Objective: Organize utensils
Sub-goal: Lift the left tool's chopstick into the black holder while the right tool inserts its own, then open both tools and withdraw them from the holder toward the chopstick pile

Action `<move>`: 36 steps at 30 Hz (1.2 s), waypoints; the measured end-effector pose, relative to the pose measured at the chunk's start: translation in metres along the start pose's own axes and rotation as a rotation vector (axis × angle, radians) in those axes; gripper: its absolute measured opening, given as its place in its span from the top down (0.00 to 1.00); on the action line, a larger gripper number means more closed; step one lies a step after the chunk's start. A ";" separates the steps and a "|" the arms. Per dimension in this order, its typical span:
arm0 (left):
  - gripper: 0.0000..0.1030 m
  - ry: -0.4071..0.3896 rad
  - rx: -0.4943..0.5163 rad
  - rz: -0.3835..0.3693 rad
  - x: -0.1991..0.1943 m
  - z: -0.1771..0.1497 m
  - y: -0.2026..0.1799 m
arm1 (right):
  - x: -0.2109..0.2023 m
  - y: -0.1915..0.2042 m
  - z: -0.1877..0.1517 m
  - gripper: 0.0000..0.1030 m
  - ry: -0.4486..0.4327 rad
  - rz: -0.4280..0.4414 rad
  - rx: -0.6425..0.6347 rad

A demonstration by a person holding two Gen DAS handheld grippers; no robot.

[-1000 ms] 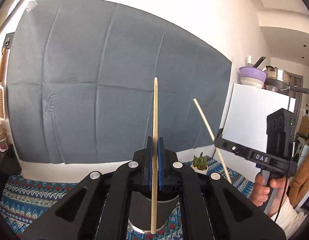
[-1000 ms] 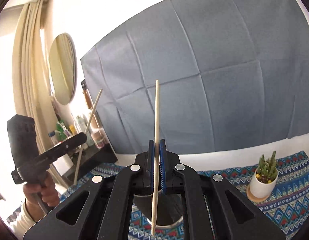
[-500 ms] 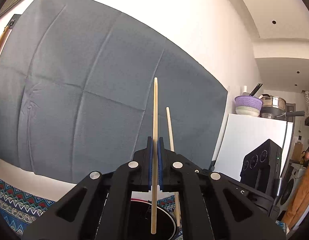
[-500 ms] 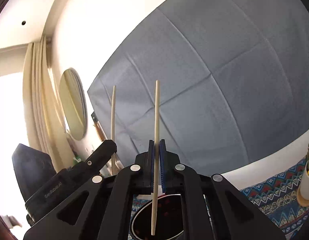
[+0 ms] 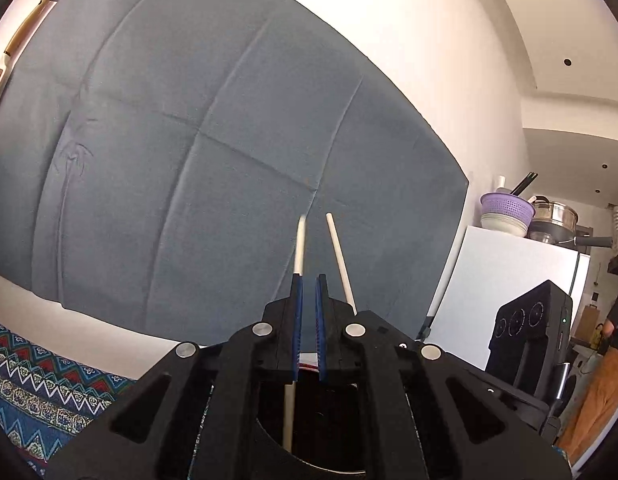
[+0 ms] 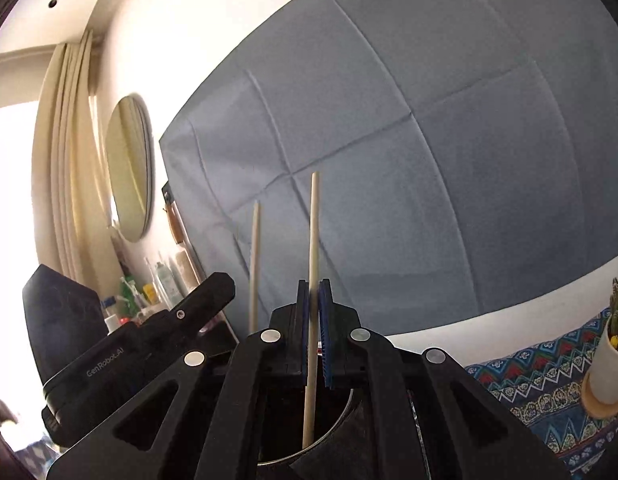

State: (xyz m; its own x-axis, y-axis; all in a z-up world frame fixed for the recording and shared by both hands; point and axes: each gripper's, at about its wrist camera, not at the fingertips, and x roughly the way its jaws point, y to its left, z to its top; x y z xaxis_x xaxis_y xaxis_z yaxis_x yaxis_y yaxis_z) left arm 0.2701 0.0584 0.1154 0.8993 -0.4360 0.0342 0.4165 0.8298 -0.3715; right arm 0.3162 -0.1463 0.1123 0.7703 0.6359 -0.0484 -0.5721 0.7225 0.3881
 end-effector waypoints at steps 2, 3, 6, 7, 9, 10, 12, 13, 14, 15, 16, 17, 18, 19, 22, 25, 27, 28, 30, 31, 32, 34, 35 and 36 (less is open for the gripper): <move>0.95 -0.002 0.010 0.007 -0.001 0.001 -0.002 | -0.002 0.002 0.000 0.94 -0.005 0.006 -0.014; 0.95 -0.003 0.013 0.006 -0.001 0.000 -0.002 | -0.003 0.003 0.001 0.92 -0.007 0.008 -0.016; 0.94 -0.017 0.020 0.002 -0.005 0.003 -0.004 | -0.008 0.002 -0.001 0.91 -0.017 0.008 -0.015; 0.92 -0.020 0.023 0.008 -0.006 0.004 -0.005 | -0.009 0.002 0.000 0.91 -0.017 0.008 -0.016; 0.78 -0.026 0.025 0.019 -0.008 0.007 -0.005 | -0.011 0.001 0.002 0.90 -0.021 0.004 -0.014; 0.73 -0.033 0.025 0.025 -0.010 0.009 -0.004 | -0.013 0.000 0.003 0.90 -0.028 0.002 -0.008; 0.59 -0.042 0.026 0.040 -0.013 0.011 -0.002 | -0.016 -0.003 0.006 0.64 -0.042 -0.009 0.005; 0.52 -0.040 0.027 0.048 -0.014 0.013 -0.002 | -0.019 -0.005 0.008 0.59 -0.054 -0.017 0.009; 0.46 -0.036 0.027 0.053 -0.014 0.015 -0.001 | -0.022 -0.005 0.011 0.59 -0.067 -0.022 0.010; 0.38 -0.034 0.026 0.060 -0.015 0.018 0.000 | -0.024 -0.006 0.013 0.55 -0.073 -0.025 0.009; 0.33 -0.034 0.024 0.070 -0.016 0.019 0.000 | -0.026 -0.008 0.016 0.50 -0.074 -0.033 0.013; 0.26 -0.035 0.022 0.079 -0.017 0.021 0.001 | -0.027 -0.010 0.018 0.39 -0.076 -0.042 0.024; 0.20 -0.035 0.023 0.084 -0.017 0.023 0.002 | -0.030 -0.013 0.020 0.34 -0.080 -0.042 0.044; 0.17 -0.034 0.025 0.090 -0.018 0.025 0.003 | -0.031 -0.016 0.022 0.32 -0.083 -0.034 0.067; 0.06 -0.044 0.014 0.126 -0.022 0.030 0.005 | -0.035 -0.024 0.027 0.22 -0.078 -0.029 0.117; 0.06 -0.044 -0.014 0.161 -0.023 0.033 0.009 | -0.034 -0.026 0.030 0.15 -0.067 -0.047 0.117; 0.06 -0.053 -0.020 0.208 -0.023 0.033 0.011 | -0.031 -0.029 0.031 0.12 -0.043 -0.046 0.118; 0.06 -0.051 -0.019 0.223 -0.023 0.033 0.012 | -0.030 -0.031 0.031 0.12 -0.040 -0.050 0.125; 0.06 -0.025 -0.020 0.250 -0.021 0.034 0.015 | -0.028 -0.035 0.030 0.12 -0.031 -0.067 0.141; 0.06 -0.011 -0.026 0.268 -0.019 0.035 0.015 | -0.027 -0.037 0.030 0.12 -0.023 -0.073 0.147; 0.06 -0.001 -0.033 0.287 -0.018 0.036 0.016 | -0.027 -0.038 0.030 0.12 -0.016 -0.077 0.149; 0.06 0.015 -0.040 0.337 -0.017 0.038 0.016 | -0.027 -0.039 0.031 0.11 -0.008 -0.088 0.147; 0.06 0.027 -0.041 0.374 -0.016 0.040 0.016 | -0.026 -0.038 0.031 0.11 -0.005 -0.095 0.142; 0.06 0.041 -0.041 0.413 -0.016 0.040 0.016 | -0.026 -0.037 0.033 0.11 0.000 -0.102 0.137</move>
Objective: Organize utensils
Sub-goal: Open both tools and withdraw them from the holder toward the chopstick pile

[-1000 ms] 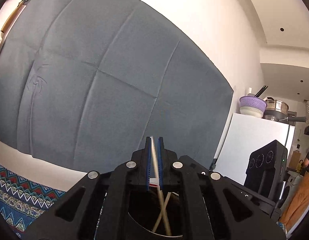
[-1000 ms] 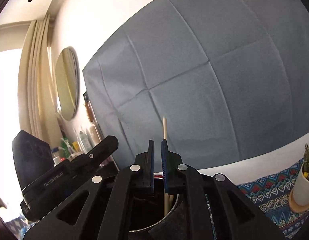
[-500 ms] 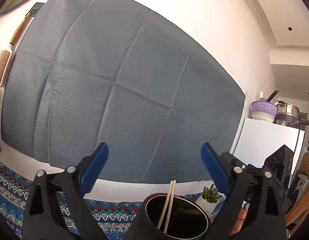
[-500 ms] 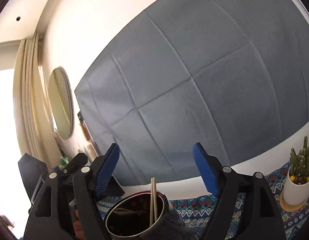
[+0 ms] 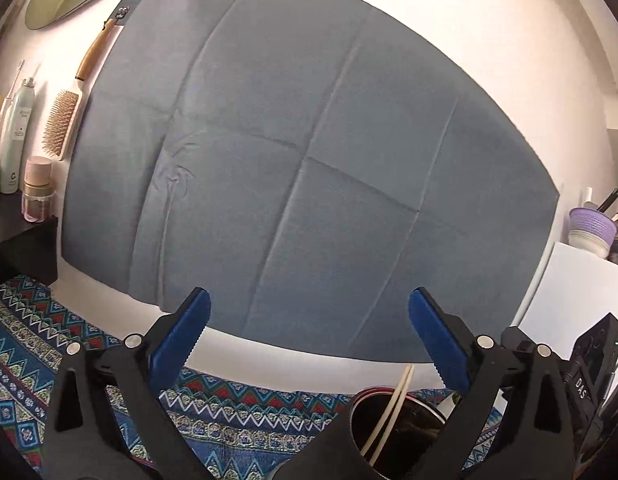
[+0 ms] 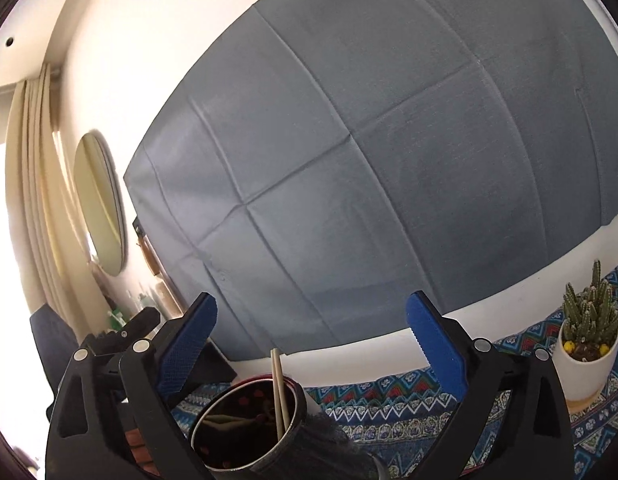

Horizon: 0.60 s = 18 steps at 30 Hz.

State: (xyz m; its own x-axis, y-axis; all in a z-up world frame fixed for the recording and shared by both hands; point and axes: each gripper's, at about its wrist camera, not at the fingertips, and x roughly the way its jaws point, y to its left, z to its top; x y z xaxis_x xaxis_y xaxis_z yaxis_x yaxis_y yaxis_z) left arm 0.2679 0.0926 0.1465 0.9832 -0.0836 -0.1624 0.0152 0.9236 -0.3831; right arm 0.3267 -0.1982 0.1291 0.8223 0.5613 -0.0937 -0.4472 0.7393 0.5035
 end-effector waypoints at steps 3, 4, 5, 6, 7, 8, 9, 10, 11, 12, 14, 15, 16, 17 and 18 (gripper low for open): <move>0.06 0.041 0.013 0.085 0.002 0.003 -0.002 | -0.001 0.005 0.003 0.10 0.012 -0.005 -0.009; 0.06 0.055 0.026 0.080 0.002 0.004 -0.004 | -0.002 0.007 0.003 0.10 0.017 -0.003 -0.011; 0.06 0.068 0.041 0.066 0.003 0.004 -0.007 | -0.004 0.007 0.004 0.10 0.020 -0.003 -0.011; 0.06 0.079 0.048 0.059 0.003 0.004 -0.009 | -0.007 0.008 0.004 0.10 0.021 -0.005 -0.010; 0.06 0.092 0.047 0.060 0.003 0.005 -0.010 | -0.010 0.008 0.005 0.10 0.026 -0.008 -0.013; 0.06 0.112 0.043 0.057 0.003 0.005 -0.011 | -0.012 0.009 0.006 0.09 0.035 -0.013 -0.023; 0.06 0.132 0.037 0.048 0.003 0.006 -0.012 | -0.015 0.011 0.007 0.09 0.045 -0.022 -0.039; 0.06 0.149 0.027 0.044 0.002 0.006 -0.012 | -0.016 0.012 0.007 0.08 0.060 -0.037 -0.061; 0.06 0.162 0.016 0.048 0.000 0.007 -0.012 | -0.018 0.013 0.009 0.08 0.081 -0.060 -0.085; 0.06 0.175 0.008 0.058 -0.002 0.008 -0.012 | -0.020 0.014 0.010 0.08 0.098 -0.090 -0.106; 0.06 0.204 -0.001 0.079 -0.006 0.009 -0.013 | -0.026 0.014 0.011 0.08 0.126 -0.137 -0.128; 0.06 0.219 -0.003 0.088 -0.009 0.009 -0.014 | -0.030 0.013 0.011 0.08 0.141 -0.153 -0.131; 0.06 0.234 -0.002 0.092 -0.013 0.008 -0.014 | -0.034 0.012 0.012 0.08 0.154 -0.163 -0.127; 0.06 0.249 0.002 0.093 -0.018 0.007 -0.016 | -0.039 0.011 0.011 0.08 0.167 -0.171 -0.120; 0.06 0.262 0.008 0.092 -0.023 0.006 -0.018 | -0.044 0.010 0.010 0.08 0.179 -0.182 -0.113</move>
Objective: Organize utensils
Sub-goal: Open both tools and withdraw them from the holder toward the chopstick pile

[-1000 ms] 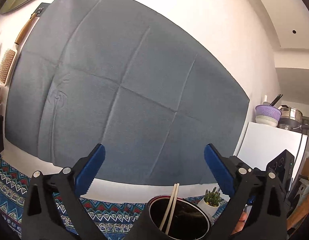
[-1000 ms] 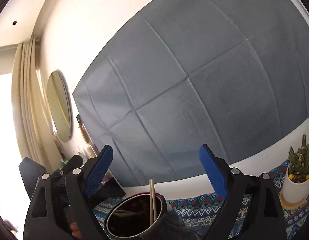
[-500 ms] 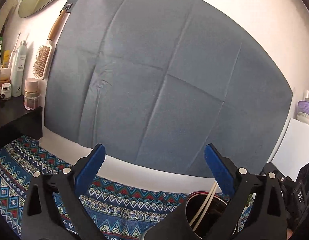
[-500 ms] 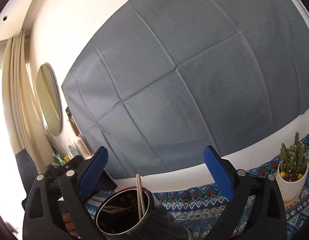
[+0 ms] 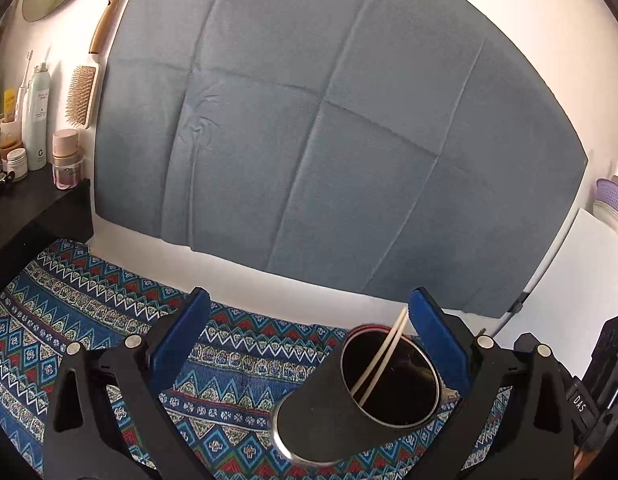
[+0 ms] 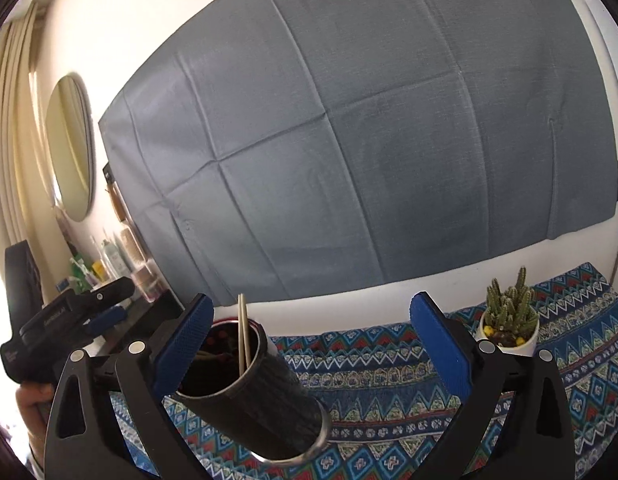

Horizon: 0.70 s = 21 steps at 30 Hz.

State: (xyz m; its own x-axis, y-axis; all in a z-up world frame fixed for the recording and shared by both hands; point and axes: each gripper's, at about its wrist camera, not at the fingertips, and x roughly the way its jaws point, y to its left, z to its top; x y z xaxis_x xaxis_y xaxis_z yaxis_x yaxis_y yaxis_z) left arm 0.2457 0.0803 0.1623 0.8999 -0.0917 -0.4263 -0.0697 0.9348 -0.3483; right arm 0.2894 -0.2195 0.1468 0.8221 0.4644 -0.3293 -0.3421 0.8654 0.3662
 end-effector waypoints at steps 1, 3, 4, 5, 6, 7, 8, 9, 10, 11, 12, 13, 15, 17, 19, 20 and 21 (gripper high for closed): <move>0.06 0.009 0.010 0.000 -0.005 -0.003 -0.001 | -0.004 -0.001 -0.002 0.08 0.013 -0.013 0.002; 0.06 0.020 0.041 0.005 -0.015 -0.010 -0.004 | -0.013 -0.002 -0.009 0.08 0.037 -0.045 -0.009; 0.06 0.021 0.055 0.010 -0.020 -0.014 -0.005 | -0.018 -0.001 -0.013 0.08 0.049 -0.064 -0.019; 0.06 0.024 0.068 0.018 -0.025 -0.019 -0.006 | -0.022 0.000 -0.018 0.08 0.062 -0.081 -0.028; 0.06 0.032 0.080 0.028 -0.029 -0.024 -0.006 | -0.026 0.001 -0.023 0.08 0.077 -0.091 -0.039; 0.06 0.042 0.091 0.031 -0.033 -0.029 -0.007 | -0.029 0.002 -0.028 0.08 0.097 -0.098 -0.049; 0.06 0.051 0.099 0.030 -0.036 -0.033 -0.007 | -0.031 0.003 -0.033 0.08 0.119 -0.109 -0.060; 0.06 0.061 0.103 0.028 -0.039 -0.038 -0.006 | -0.033 0.004 -0.039 0.08 0.137 -0.123 -0.069; 0.06 0.071 0.105 0.026 -0.041 -0.042 -0.006 | -0.035 0.004 -0.045 0.08 0.153 -0.132 -0.078; 0.06 0.083 0.105 0.021 -0.043 -0.048 -0.005 | -0.037 0.005 -0.051 0.08 0.170 -0.140 -0.086; 0.06 0.094 0.103 0.017 -0.044 -0.053 -0.004 | -0.038 0.005 -0.056 0.08 0.185 -0.147 -0.093; 0.06 0.109 0.099 0.020 -0.045 -0.059 -0.002 | -0.038 0.005 -0.062 0.08 0.197 -0.154 -0.094; 0.06 0.145 0.101 0.034 -0.043 -0.072 -0.001 | -0.034 0.005 -0.075 0.08 0.242 -0.166 -0.095; 0.06 0.184 0.107 0.038 -0.040 -0.087 0.002 | -0.027 0.003 -0.092 0.08 0.300 -0.166 -0.088; 0.06 0.230 0.120 0.046 -0.034 -0.101 0.003 | -0.018 0.001 -0.112 0.08 0.379 -0.170 -0.092; 0.06 0.256 0.126 0.052 -0.031 -0.108 0.004 | -0.014 0.000 -0.121 0.08 0.414 -0.173 -0.097; 0.06 0.279 0.132 0.055 -0.028 -0.113 0.005 | -0.011 -0.001 -0.130 0.08 0.447 -0.175 -0.098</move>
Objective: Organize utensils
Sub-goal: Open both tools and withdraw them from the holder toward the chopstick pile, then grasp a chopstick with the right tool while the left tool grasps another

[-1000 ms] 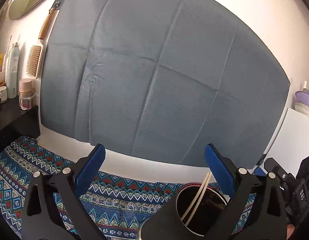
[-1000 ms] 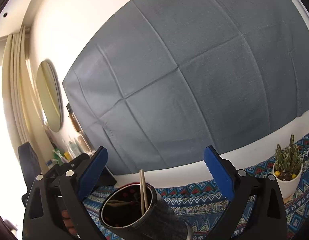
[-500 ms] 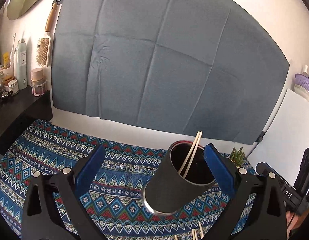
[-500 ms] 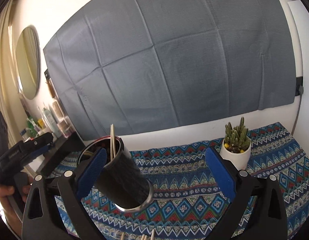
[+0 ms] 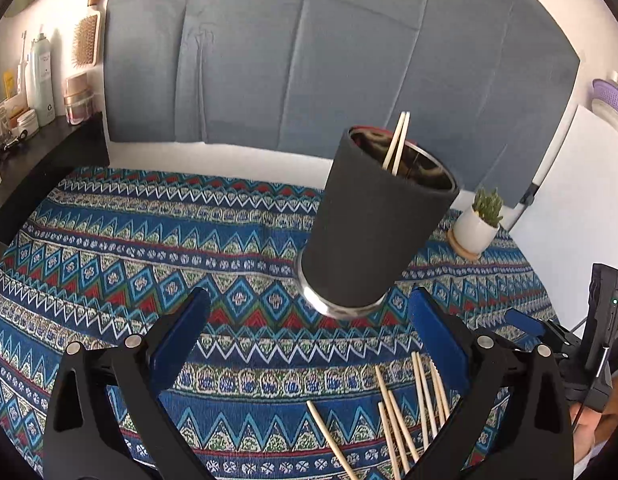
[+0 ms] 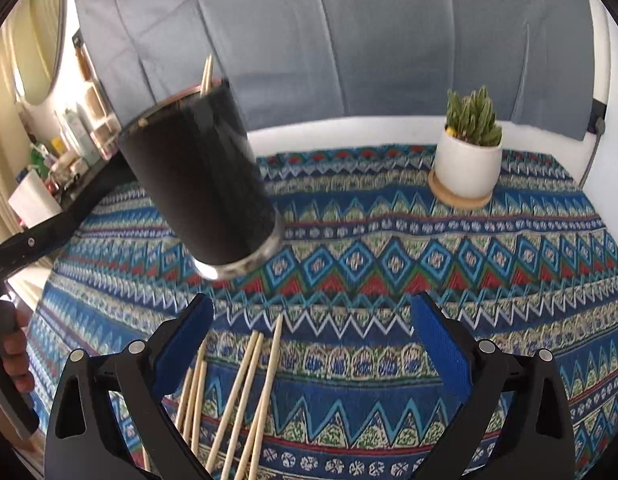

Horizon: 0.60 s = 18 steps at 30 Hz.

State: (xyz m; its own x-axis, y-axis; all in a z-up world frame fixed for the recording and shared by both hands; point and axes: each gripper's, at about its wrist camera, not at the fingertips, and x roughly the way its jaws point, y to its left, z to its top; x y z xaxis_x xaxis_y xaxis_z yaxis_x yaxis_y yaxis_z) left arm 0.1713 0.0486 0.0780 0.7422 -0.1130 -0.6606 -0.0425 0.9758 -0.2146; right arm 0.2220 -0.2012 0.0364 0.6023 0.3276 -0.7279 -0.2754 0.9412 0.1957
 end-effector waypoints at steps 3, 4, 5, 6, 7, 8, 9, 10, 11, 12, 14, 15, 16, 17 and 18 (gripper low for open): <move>0.06 0.050 0.013 0.007 0.009 -0.015 0.001 | 0.015 -0.003 -0.016 0.08 0.075 0.026 0.014; 0.06 0.053 0.012 0.013 0.011 -0.020 0.002 | 0.019 -0.006 -0.020 0.08 0.102 0.040 0.026; 0.06 0.058 0.010 0.016 0.013 -0.024 0.002 | 0.023 -0.008 -0.023 0.08 0.131 0.046 0.037; 0.06 0.070 0.010 0.018 0.015 -0.028 0.003 | 0.026 -0.009 -0.025 0.08 0.158 0.043 0.042; 0.06 0.088 0.011 0.023 0.018 -0.031 0.003 | 0.028 -0.010 -0.028 0.08 0.177 0.040 0.041; 0.06 0.104 0.015 0.026 0.021 -0.033 0.002 | 0.029 -0.011 -0.030 0.08 0.187 0.038 0.036; 0.06 0.116 0.021 0.025 0.024 -0.037 0.002 | 0.030 -0.012 -0.031 0.08 0.196 0.035 0.025; 0.06 0.129 0.031 0.029 0.026 -0.041 0.000 | 0.030 -0.012 -0.034 0.08 0.206 0.029 0.013; 0.06 0.144 0.045 0.035 0.028 -0.046 -0.001 | 0.031 -0.011 -0.036 0.08 0.217 0.020 0.000; 0.06 0.159 0.057 0.041 0.031 -0.050 -0.003 | 0.032 -0.010 -0.038 0.08 0.224 0.011 -0.020; 0.06 0.185 0.081 0.034 0.034 -0.058 -0.008 | 0.031 -0.004 -0.040 0.08 0.230 -0.008 -0.068; 0.06 0.199 0.093 0.024 0.035 -0.061 -0.010 | 0.031 -0.002 -0.043 0.08 0.233 -0.022 -0.087; 0.06 0.210 0.107 0.017 0.037 -0.063 -0.012 | 0.031 0.001 -0.045 0.08 0.234 -0.032 -0.102; 0.06 0.221 0.120 0.015 0.038 -0.066 -0.014 | 0.032 0.004 -0.048 0.08 0.237 -0.040 -0.118; 0.06 0.229 0.131 0.019 0.040 -0.067 -0.016 | 0.031 0.007 -0.051 0.08 0.240 -0.057 -0.141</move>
State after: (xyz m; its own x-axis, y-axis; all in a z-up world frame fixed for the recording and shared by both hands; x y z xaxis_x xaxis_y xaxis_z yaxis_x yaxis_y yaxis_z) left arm 0.1564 0.0160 0.0067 0.5711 -0.1190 -0.8122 0.0432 0.9924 -0.1150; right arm 0.2009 -0.1884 -0.0182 0.4293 0.2301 -0.8733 -0.3579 0.9312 0.0694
